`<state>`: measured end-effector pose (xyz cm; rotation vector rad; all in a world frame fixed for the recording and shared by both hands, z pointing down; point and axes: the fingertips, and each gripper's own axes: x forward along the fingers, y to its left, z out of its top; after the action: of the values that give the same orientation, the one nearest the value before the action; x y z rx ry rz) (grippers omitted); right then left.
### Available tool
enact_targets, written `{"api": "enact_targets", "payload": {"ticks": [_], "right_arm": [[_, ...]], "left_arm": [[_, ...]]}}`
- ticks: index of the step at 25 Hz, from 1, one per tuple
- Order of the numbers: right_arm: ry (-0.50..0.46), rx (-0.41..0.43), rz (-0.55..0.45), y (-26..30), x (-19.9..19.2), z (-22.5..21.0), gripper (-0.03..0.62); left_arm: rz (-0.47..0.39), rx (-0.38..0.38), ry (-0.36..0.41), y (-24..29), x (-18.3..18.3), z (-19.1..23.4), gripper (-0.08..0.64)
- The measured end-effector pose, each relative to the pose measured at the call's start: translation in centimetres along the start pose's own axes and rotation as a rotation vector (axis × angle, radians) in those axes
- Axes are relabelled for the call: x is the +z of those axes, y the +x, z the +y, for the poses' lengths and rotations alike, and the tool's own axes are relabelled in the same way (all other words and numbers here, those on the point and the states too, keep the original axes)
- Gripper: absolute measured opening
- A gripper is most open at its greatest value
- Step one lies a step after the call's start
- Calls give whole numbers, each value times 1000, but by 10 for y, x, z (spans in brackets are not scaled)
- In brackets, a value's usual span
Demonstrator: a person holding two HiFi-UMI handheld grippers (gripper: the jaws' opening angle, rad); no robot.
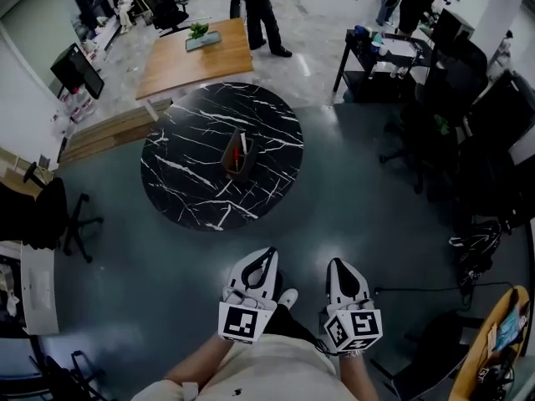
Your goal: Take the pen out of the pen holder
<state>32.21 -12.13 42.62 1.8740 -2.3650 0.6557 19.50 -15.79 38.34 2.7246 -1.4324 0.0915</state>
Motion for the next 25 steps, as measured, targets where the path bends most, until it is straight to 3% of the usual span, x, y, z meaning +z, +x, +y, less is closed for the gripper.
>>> {"api": "enact_targets", "payload": {"ticks": [3, 7, 11, 16, 20, 25], "right_arm": [[-6, -16, 21, 12, -2, -16, 17], [-17, -28, 67, 39, 0, -33, 18], [-56, 10, 90, 86, 16, -35, 18], [-92, 83, 117, 154, 42, -31, 18], [-156, 169, 124, 209, 66, -18, 18], [-204, 238, 118, 257, 87, 0, 18]], "left_arm": [[49, 24, -13, 20, -16, 13, 14], [22, 47, -52, 51, -21, 30, 12], [127, 39, -37, 83, -37, 49, 12], [22, 85, -7, 119, -22, 84, 12], [92, 138, -48, 144, -28, 121, 12], [8, 158, 56, 164, 4, 160, 12]]}}
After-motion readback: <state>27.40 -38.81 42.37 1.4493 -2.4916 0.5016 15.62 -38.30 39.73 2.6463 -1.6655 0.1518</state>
